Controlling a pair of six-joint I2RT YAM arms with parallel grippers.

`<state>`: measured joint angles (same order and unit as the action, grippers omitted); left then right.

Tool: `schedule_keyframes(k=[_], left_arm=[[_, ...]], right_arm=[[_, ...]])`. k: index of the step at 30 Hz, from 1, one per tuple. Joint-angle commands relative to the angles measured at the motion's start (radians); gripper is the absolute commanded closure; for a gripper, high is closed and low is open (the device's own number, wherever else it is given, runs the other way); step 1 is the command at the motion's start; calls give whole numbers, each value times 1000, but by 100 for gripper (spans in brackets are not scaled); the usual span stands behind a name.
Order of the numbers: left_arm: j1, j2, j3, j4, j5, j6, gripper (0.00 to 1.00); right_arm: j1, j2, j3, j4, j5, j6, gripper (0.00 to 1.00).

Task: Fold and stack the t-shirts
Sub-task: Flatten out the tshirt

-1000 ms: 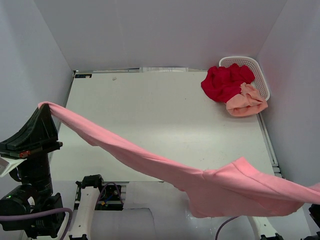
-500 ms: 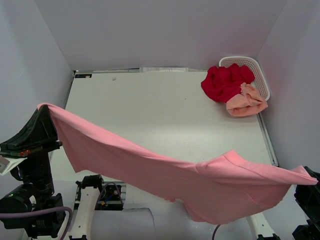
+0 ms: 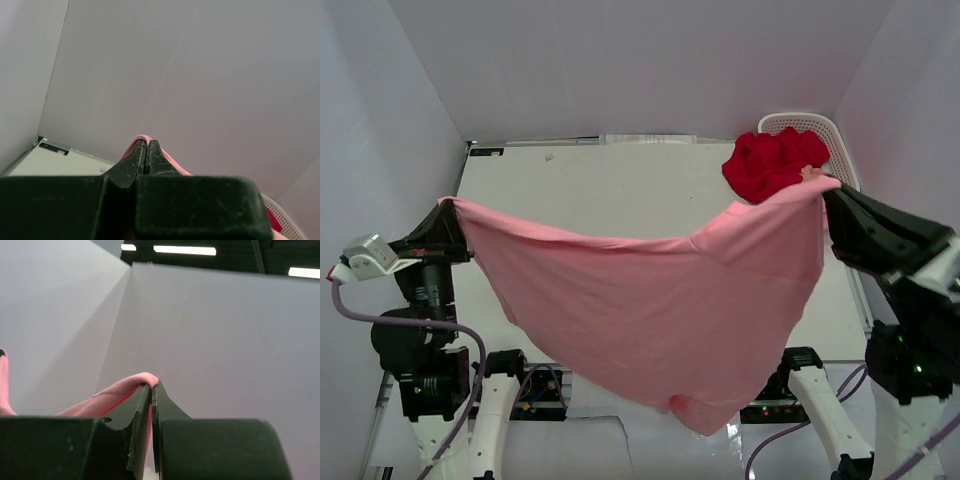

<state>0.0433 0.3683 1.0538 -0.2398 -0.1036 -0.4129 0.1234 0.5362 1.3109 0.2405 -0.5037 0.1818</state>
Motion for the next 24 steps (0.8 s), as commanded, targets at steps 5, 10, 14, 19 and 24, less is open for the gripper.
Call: schedule_keyframes(k=[5,10,14,19,24], left_arm=[[-3,83,-193,68,-120,-62,100],[-3,251,-310,167,-157,-136,100],[-3,443,-344,275,-185,-190,100],[-3,799,-318,384,-191,-263,100],[-3,1105,-171,393,-188,-314,100]], right_arm=[[-5,195,-229,94,65,85,92],[-5,349,-448,233,91,139,92],[-4,468,-504,295,145,136,92],[-4,726,-447,328,97,133,92],[-5,1023,-271,310,57,139,92]])
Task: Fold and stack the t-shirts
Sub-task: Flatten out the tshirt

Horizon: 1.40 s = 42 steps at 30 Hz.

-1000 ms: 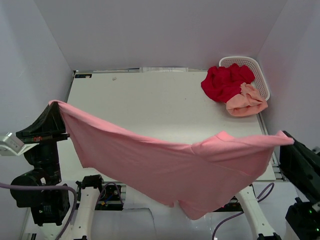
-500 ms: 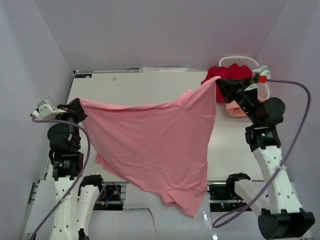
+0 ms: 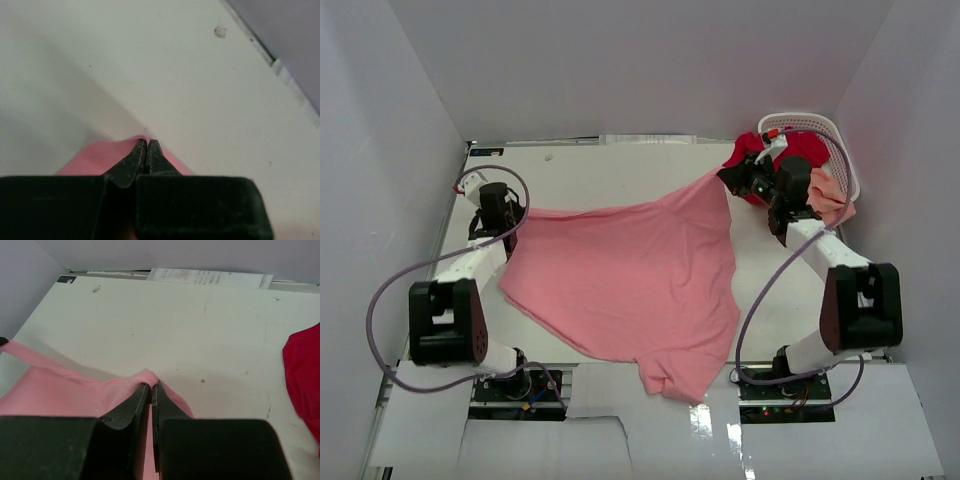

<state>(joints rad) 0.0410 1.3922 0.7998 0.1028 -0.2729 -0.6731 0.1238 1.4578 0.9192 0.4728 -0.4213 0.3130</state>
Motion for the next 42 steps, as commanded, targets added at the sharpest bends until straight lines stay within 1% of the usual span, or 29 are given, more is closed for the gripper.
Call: schedule_keyframes(k=[1,2,3,4,5,6,7,8,9,10,11,12,15,16,17,18,19,20,21,24,26,27,28,29,31,32,33,38,42], left_arm=[[-1,164,107,57,-12,-54,100],[-3,204,130,60,-9,-54,100],[-1,240,177,61,-9,-51,100],[-1,275,199,63,-8,-48,100],[-1,336,220,67,-9,-48,100],[-1,364,263,69,-9,-43,100],[-1,413,285,69,-8,-40,100],[-1,435,303,69,-3,-40,100],[-3,455,321,69,-2,-37,100],[-1,473,360,69,3,-34,100],[-3,505,377,67,3,-33,100],[-3,516,392,69,6,-28,100],[0,550,449,67,-3,-8,100],[2,553,466,67,-6,-5,100],[6,554,472,67,-6,-3,100],[8,559,478,67,-5,-2,100],[10,561,487,66,-5,3,100],[13,562,492,63,-8,6,100],[14,561,496,58,-17,4,100],[19,564,513,25,-38,1,100],[26,556,509,11,-46,0,100],[31,553,506,8,-46,-2,100],[36,547,503,0,-46,-5,100],[45,545,500,-5,-49,-9,100],[54,539,496,-17,-49,-13,100],[60,539,496,-23,-52,-13,100],[63,538,496,-31,-54,-13,100],[77,534,493,-34,-43,-11,100],[79,536,496,-29,-29,-5,100]], right_arm=[[-6,190,154,60,-39,8,92],[-6,235,193,43,-46,9,92],[-6,286,284,20,-56,11,92],[-6,332,334,-8,-77,6,92],[-6,422,384,-61,-79,3,92],[-6,464,473,-78,-86,6,92],[-6,540,515,-120,-86,9,92],[-4,577,562,-153,-88,8,92],[-3,622,674,-192,-85,2,92],[-3,697,731,-233,-85,-6,92],[-3,729,780,-288,-88,-12,92],[-4,781,853,-307,-92,-21,92],[-3,834,920,-351,-106,-29,92],[-3,870,967,-371,-112,-28,92],[-3,895,1007,-408,-114,-28,92],[-3,958,1058,-515,-116,-28,92],[-3,989,1148,-554,-126,-26,92],[-3,1015,1181,-578,-143,-25,92],[0,1050,1201,-595,-152,-23,92],[5,1076,1210,-580,-197,-17,92],[7,1075,1207,-565,-211,-23,82],[7,1066,1204,-563,-206,-25,75],[5,1058,1202,-560,-197,-28,53],[5,1047,1189,-560,-174,-41,44],[5,1003,1166,-562,-143,-57,32],[5,984,1128,-562,-117,-69,30],[5,948,1109,-562,-103,-75,24],[7,917,1087,-678,-25,-123,24],[20,905,1057,-724,-5,-179,28]])
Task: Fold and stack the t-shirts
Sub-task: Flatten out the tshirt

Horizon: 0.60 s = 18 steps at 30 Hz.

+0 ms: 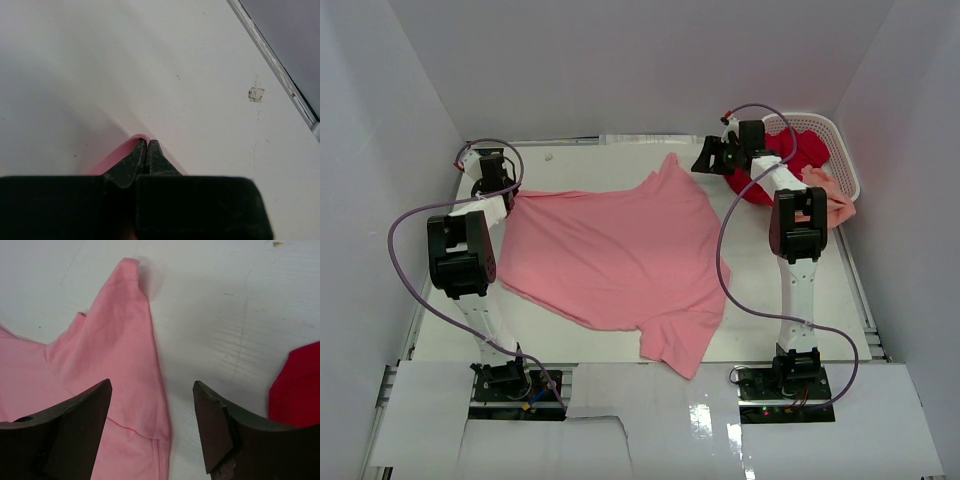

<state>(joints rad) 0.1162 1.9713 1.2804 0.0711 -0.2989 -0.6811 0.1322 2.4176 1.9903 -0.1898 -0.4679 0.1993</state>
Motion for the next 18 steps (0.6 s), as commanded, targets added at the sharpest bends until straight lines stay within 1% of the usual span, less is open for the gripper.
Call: schedule_keyframes(k=[1,3,5,6,9,15,18], left_arm=[[3,-43,20,2,1,2,100],[4,-37,28,1,9,3,100],[3,-34,34,1,20,3,100],[3,-31,36,1,21,3,100],[5,-31,40,1,24,12,100],[3,-26,46,-2,20,25,100],[3,-25,50,-1,24,26,100]], right_arm=[[18,-52,-7,-82,55,-78,28],[33,-35,24,-144,92,-110,30],[43,-17,34,-161,89,-118,31],[43,-9,38,-168,87,-118,35],[44,27,73,-187,71,-116,44],[53,55,99,-214,72,-123,48],[53,69,110,-238,89,-130,46]])
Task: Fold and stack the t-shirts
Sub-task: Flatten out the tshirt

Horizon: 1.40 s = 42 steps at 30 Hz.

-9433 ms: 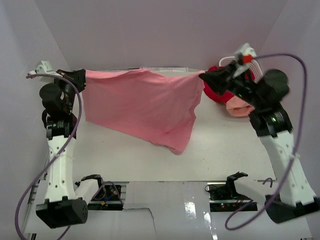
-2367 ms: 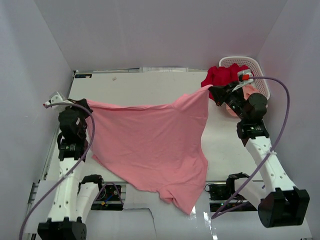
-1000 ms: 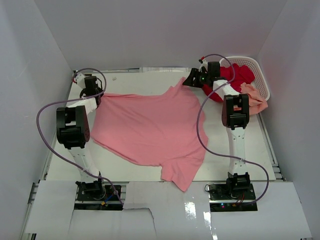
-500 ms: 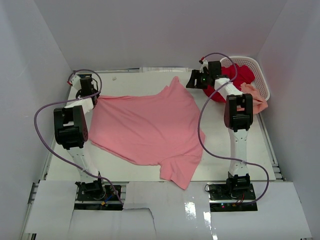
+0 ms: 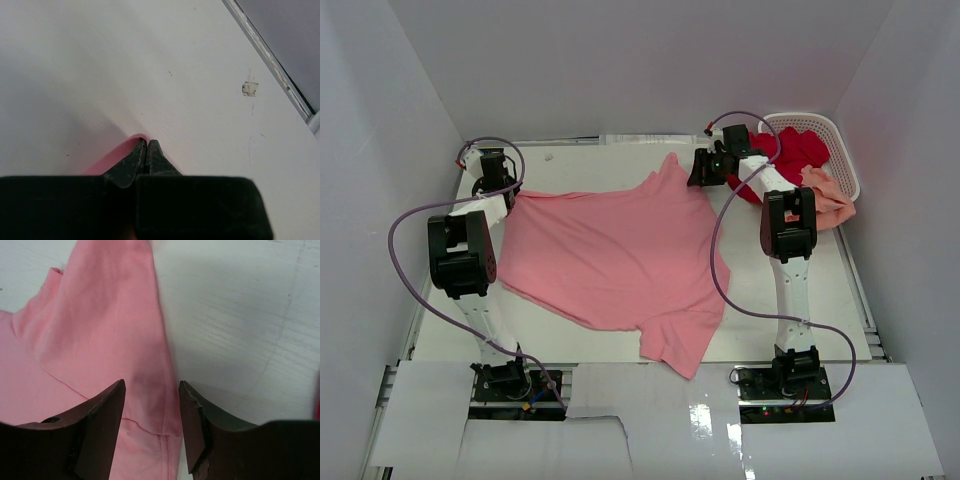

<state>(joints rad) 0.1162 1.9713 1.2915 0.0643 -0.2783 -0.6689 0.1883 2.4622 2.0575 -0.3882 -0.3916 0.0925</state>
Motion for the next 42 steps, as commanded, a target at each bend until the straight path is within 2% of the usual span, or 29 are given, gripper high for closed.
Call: schedule_keyframes(k=[1,2,3,6,8,13,16,20,21,24,25,33,39,42], left_arm=[[3,-25,38,6,5,14,100],[5,-26,42,6,5,14,100],[5,-26,40,6,5,15,100],[3,-26,45,6,7,22,100],[3,-26,45,6,7,23,100],[3,-31,42,5,14,23,100],[4,-31,38,5,24,23,100],[5,-32,37,3,25,26,100],[4,-34,37,2,27,26,100],[3,-35,37,2,30,32,100],[3,-35,38,2,31,34,100],[2,-28,57,-6,45,49,100],[-18,-17,94,-58,44,61,100],[-32,-26,81,-58,42,55,100]], right_arm=[[-3,26,39,-44,16,-25,46],[-1,24,33,-47,25,-28,51],[-1,21,15,-47,36,-31,68],[-1,1,-28,-51,63,-42,91],[-1,-20,-49,-52,83,-51,92],[-1,-71,-131,-64,157,-65,92],[-3,-107,-160,-78,252,-54,92],[-3,-126,-155,-106,286,-48,92],[-1,-123,-146,-110,277,-47,84],[-3,-111,-99,-100,270,-39,50],[-3,-102,-77,-94,249,-37,46],[-3,75,257,-57,183,-46,44],[0,26,67,184,79,-28,46],[5,56,101,210,28,-27,46]])
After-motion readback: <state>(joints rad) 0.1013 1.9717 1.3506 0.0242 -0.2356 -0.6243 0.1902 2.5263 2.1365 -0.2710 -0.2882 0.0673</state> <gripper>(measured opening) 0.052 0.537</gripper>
